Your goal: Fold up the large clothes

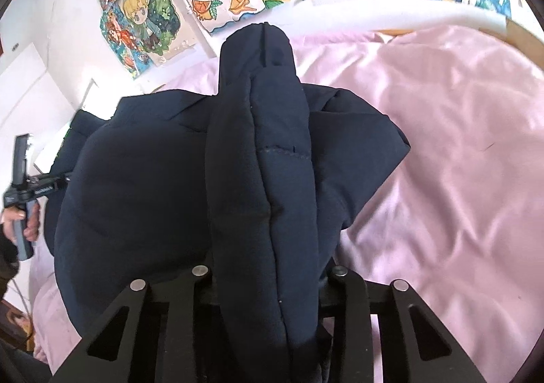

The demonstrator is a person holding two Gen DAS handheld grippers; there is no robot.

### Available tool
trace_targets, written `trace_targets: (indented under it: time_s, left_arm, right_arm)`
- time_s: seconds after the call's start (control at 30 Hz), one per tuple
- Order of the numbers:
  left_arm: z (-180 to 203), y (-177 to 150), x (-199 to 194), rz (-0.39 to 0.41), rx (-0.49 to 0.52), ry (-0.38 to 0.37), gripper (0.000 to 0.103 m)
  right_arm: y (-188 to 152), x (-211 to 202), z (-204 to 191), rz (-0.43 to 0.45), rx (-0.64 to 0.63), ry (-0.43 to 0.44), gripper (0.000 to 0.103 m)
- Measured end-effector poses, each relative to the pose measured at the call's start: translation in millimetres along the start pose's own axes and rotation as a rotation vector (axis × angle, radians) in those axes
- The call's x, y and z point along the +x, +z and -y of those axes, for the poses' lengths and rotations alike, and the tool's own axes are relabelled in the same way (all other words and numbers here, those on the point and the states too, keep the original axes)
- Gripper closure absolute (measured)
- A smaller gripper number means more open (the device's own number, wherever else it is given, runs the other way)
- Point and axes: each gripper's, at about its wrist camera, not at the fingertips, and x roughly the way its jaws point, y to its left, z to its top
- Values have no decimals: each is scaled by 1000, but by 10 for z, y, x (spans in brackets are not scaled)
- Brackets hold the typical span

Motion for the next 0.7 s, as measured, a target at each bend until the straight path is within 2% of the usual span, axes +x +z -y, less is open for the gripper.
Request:
trace_targets:
  time_s: [0.13,0.43,0.7]
  left_arm:
    - [-48,-17,-216,17,8,16,93]
    - [-8,-111,-1126,62,-8,14,94]
    - [84,-222,-1814,31,-48,-31,95]
  right_arm:
    - [74,-228,-195,19,1,-29,77]
    - [165,-977,-679,37,-8,-64,79]
    - [-108,-1644,-1103,-40,-23,-96,80]
